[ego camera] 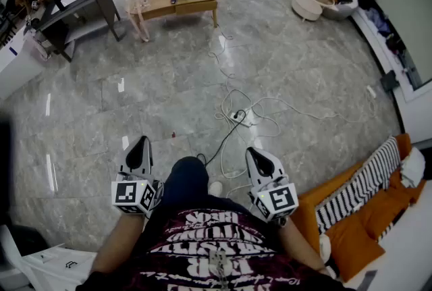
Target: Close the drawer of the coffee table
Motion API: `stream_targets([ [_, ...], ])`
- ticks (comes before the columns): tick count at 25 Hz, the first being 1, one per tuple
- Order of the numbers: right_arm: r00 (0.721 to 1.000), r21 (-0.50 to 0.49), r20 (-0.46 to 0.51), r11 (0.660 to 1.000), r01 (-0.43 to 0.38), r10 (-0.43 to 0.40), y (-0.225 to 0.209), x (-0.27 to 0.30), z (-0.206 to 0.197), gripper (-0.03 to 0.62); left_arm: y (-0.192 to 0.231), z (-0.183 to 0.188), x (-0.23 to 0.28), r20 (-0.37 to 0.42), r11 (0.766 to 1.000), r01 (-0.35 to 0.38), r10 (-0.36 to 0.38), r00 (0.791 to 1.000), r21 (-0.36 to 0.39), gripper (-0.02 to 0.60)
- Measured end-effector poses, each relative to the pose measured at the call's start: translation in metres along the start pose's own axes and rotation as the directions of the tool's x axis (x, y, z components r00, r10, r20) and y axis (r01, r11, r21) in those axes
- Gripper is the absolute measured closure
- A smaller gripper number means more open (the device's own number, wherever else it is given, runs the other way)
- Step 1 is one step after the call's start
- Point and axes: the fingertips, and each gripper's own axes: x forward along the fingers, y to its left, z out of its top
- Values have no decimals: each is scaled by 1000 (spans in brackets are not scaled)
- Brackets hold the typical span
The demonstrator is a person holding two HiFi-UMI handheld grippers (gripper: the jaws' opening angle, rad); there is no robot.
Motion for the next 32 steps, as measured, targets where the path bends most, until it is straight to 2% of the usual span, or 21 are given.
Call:
stream_targets([
  [5,999,15,36,999,-33,33,-9,0,7,560,6,3,4,13,999,-40,40,999,-9,558],
  [12,996,97,93,995,-19,10,-25,-2,13,559,6,19,8,18,998,-50,49,999,50,558],
  [21,999,139,50,990,9,-16,-36,11,5,559,7,4,45,-29,998,-7,9,1000,56,558],
  [26,1000,156,28,988,-9,5,-28,55,-2,559,30,-14,63,-50,999,22,-20,999,32,558],
  [29,999,137,19,990,-30,28,-17,92,8,559,55,-31,76,-82,1000,8,-7,997,18,558],
  [32,999,102,10,994,-39,38,-7,122,25,559,81,-31,95,-90,1000,1,-1,996,9,558],
])
